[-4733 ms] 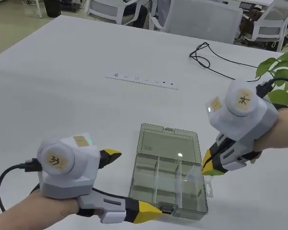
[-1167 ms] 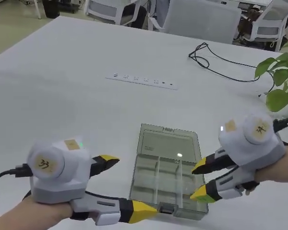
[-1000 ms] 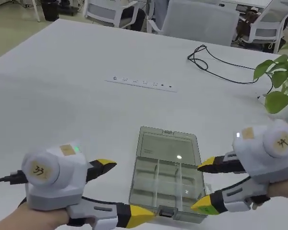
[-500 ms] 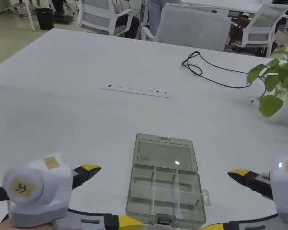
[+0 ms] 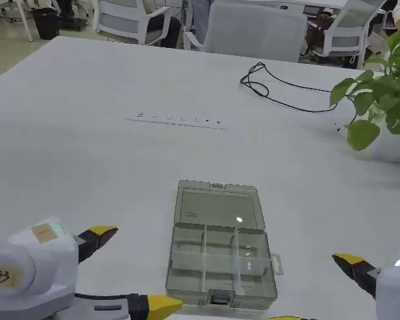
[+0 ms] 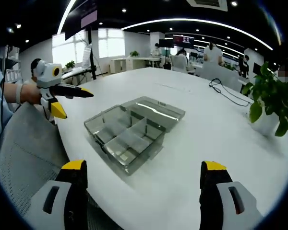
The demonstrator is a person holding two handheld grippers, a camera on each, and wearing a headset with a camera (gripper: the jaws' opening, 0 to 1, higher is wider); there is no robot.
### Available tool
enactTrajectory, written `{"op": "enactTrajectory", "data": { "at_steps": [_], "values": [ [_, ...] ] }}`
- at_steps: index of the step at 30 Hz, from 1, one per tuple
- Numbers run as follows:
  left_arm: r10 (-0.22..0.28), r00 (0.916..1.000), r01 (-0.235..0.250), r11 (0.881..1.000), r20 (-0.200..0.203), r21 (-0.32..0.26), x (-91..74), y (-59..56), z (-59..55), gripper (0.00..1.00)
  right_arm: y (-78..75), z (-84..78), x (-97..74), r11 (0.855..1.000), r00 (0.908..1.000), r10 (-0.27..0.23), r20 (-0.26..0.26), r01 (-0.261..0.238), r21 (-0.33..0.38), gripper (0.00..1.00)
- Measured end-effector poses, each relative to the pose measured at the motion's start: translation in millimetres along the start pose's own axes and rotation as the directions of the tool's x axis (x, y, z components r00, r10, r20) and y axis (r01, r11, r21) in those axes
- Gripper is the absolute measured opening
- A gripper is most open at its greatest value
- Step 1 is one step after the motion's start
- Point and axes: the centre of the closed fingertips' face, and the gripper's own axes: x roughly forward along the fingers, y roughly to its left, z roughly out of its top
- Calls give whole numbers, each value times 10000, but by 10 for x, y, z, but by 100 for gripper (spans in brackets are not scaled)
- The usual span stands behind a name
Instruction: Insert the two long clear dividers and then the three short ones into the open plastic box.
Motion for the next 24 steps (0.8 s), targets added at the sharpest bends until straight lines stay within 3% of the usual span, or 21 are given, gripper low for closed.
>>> {"op": "enactTrajectory", "data": {
  "at_steps": [1, 6, 9, 12, 24],
  "values": [
    [-2, 10000, 2, 10000, -13, 22, -3, -3, -2, 99, -20, -51, -14, 9995, 9995, -107, -305, 98, -301, 96],
    [126, 9998, -126, 9999, 144, 5, -20, 20, 30, 98, -154, -25, -10, 9981, 9987, -506, 8, 505, 342, 95],
    [248, 9996, -245, 9994, -133, 237, -13, 39, -22, 98, -223, -18, -26, 9953, 9972, -738, 104, 730, 636, 93],
    [309, 9991, -300, 9990, -292, 328, -7, 46, -50, 97, -198, -28, -10, 9942, 9979, -645, 70, 636, 868, 92],
    [263, 9983, -251, 9994, -514, 224, 1, 45, -100, 96, -137, -26, 6, 9973, 9990, -437, 28, 435, 597, 91]
  ]
}}
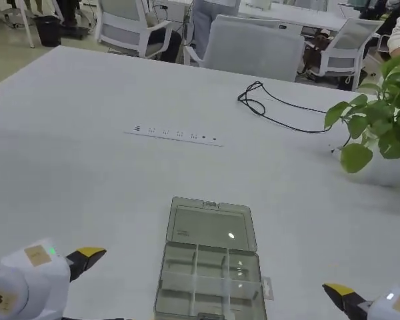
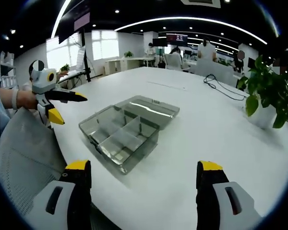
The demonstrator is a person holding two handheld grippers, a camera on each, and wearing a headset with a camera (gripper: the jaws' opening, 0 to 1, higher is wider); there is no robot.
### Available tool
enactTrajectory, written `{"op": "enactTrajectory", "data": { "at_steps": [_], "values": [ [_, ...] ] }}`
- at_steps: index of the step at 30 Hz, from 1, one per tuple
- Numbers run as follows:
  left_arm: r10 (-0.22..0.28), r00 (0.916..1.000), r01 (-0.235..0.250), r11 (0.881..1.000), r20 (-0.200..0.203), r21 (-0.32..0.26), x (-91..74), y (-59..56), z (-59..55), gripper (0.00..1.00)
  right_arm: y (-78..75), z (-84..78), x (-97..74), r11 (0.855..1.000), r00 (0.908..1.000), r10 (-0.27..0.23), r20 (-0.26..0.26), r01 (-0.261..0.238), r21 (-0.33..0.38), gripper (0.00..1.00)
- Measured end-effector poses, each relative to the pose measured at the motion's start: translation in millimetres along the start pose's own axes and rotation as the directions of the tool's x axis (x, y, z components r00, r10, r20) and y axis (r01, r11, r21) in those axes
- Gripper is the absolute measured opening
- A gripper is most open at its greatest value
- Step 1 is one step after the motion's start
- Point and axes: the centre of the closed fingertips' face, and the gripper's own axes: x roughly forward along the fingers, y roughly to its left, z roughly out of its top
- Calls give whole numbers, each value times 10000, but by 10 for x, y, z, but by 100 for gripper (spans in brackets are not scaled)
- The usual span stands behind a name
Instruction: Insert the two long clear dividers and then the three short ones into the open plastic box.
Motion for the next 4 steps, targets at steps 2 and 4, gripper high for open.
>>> {"op": "enactTrajectory", "data": {
  "at_steps": [2, 4],
  "values": [
    [-21, 10000, 21, 10000, -20, 2, 2, -4, -5, 96, 0, 4, -3, 10000, 10000, -3, 20, 3, -2, 91],
    [-36, 10000, 35, 10000, -30, -25, 3, -6, -8, 96, -4, 7, -3, 10000, 10000, -14, 33, 14, 0, 91]
  ]
}}
